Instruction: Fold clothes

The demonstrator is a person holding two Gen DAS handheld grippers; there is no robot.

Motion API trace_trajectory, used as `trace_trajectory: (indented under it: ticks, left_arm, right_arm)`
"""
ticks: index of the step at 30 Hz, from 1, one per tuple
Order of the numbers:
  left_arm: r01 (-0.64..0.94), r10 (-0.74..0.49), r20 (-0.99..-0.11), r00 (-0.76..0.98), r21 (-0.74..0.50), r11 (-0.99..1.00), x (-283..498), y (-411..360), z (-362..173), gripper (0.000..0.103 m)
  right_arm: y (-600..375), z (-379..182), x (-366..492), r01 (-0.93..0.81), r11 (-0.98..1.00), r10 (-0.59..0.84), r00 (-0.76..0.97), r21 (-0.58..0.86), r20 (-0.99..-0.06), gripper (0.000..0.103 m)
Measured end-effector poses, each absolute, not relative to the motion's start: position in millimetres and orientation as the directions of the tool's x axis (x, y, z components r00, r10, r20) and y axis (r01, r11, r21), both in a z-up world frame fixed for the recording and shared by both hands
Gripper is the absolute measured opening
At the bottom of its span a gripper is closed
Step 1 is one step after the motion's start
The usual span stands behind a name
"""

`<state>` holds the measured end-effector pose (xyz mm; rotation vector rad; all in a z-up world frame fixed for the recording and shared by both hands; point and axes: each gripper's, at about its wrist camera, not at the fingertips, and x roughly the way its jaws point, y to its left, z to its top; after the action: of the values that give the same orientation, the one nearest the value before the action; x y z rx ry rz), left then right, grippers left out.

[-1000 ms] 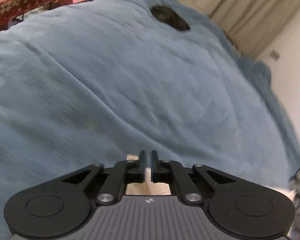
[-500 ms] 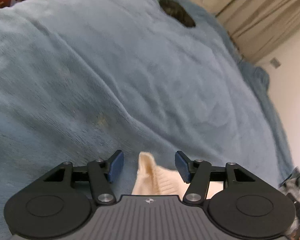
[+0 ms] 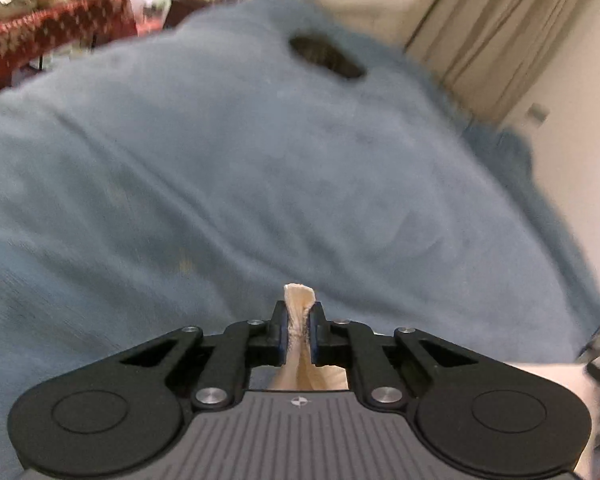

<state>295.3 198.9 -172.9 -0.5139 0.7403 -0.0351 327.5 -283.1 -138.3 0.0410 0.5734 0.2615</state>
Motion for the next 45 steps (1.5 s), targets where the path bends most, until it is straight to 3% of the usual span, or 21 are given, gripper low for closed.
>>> trace_trajectory:
  ticks: [4,10,12,15,17,19,20,21,22,26,32,40,43,45]
  left_arm:
    - [-0.139,-0.180,-0.597,0.781,-0.447,0.884,294,206,-161,0.010]
    - [-0.158,-0.127,-0.731,0.671,-0.309,0.938,330,195,-215,0.011]
    - [-0.164,-0.121,-0.737,0.665,-0.302,0.939,332,199,-218,0.015]
    - [-0.167,-0.111,-0.732,0.672,-0.296,0.941,331,202,-211,0.024]
    - [-0.154,-0.114,-0.739,0.664,-0.285,0.946,334,194,-210,0.031]
    - [-0.141,-0.117,-0.746,0.656,-0.273,0.952,338,185,-210,0.024]
    - [-0.134,-0.119,-0.749,0.652,-0.268,0.954,339,181,-210,0.021]
    - [-0.127,-0.120,-0.753,0.647,-0.262,0.957,341,177,-210,0.011]
    - [-0.120,-0.122,-0.756,0.643,-0.257,0.959,343,172,-210,0.003]
    - [-0.093,-0.126,-0.770,0.626,-0.234,0.968,349,155,-209,0.003]
    - [-0.067,-0.127,-0.789,0.601,-0.208,0.976,358,140,-212,0.003]
    - [-0.188,-0.083,-0.771,0.631,-0.257,0.948,339,192,-203,0.001]
    - [-0.141,-0.102,-0.697,0.710,-0.282,0.949,315,187,-180,0.002]
    - [-0.077,-0.151,-0.635,0.757,-0.317,0.945,295,177,-165,0.002]
  right_arm:
    - [-270,-132,349,-0.229,0.973,0.211,0.832,0.029,-0.513,0.009]
    - [-260,-171,389,-0.206,0.978,0.140,0.773,-0.036,-0.618,0.010]
    - [-266,-171,388,-0.177,0.984,0.124,0.783,-0.027,-0.610,0.031]
    - [-278,-166,384,-0.136,0.991,0.109,0.798,-0.001,-0.592,0.034]
    - [-284,-155,378,-0.102,0.995,0.080,0.822,-0.007,-0.564,0.034]
    - [-289,-142,372,-0.084,0.996,0.066,0.845,-0.010,-0.530,0.030]
    - [-288,-135,367,-0.100,0.995,0.085,0.853,-0.002,-0.516,0.013]
    - [-283,-129,364,-0.131,0.991,0.115,0.854,0.005,-0.507,0.004]
    - [-275,-124,361,-0.177,0.984,0.156,0.851,0.006,-0.502,0.004]
    - [-224,-121,360,-0.342,0.939,0.297,0.783,0.021,-0.546,0.004]
    - [-203,-172,379,-0.299,0.954,0.201,0.728,-0.039,-0.656,0.000]
    - [-264,-163,380,-0.105,0.993,0.046,0.784,-0.059,-0.618,0.002]
    - [-276,-138,342,-0.128,0.992,0.107,0.828,-0.001,-0.550,0.003]
    - [-273,-126,310,-0.180,0.983,0.171,0.845,0.033,-0.506,0.009]
